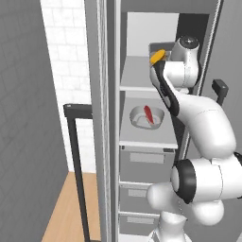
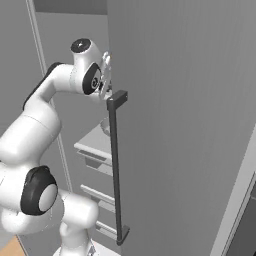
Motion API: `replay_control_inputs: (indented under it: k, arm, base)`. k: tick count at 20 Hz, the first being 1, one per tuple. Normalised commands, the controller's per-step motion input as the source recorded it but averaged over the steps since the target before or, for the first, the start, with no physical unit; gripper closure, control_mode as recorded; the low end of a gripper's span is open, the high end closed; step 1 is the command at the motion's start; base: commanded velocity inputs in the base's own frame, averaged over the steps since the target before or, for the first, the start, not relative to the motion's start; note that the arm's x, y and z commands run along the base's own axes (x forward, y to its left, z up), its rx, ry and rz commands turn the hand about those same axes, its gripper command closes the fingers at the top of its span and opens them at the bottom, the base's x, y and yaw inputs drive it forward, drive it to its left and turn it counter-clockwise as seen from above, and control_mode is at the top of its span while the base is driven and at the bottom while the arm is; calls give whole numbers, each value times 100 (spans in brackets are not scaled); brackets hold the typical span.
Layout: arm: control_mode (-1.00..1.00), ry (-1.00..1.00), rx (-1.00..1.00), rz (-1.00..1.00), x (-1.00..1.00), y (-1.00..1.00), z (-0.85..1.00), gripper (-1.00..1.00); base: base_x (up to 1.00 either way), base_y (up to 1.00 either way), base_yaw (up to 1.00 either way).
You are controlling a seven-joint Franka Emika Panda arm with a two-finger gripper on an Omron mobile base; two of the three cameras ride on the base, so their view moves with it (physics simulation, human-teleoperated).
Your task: Take the meat container that has the steak and place it on the second highest rack of the freezer. Then take the vegetable container that has the mushroom and corn and place it on the highest rack of the freezer.
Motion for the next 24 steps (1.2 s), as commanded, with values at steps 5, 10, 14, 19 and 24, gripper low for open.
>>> replay_control_inputs:
  k: [5,10,14,19,24]
  arm:
    - [-100,0,0,0,48,-15,-4,100]
    - [-100,3,0,-1,18,-15,-19,100]
    - [-100,3,0,0,14,-5,-34,100]
    - [-100,0,0,0,32,0,-25,100]
    - [-100,0,-1,0,50,0,-13,100]
  base:
    - [0,0,0]
    - [0,0,0]
    - [0,0,0]
    - [0,0,0]
    - [0,0,0]
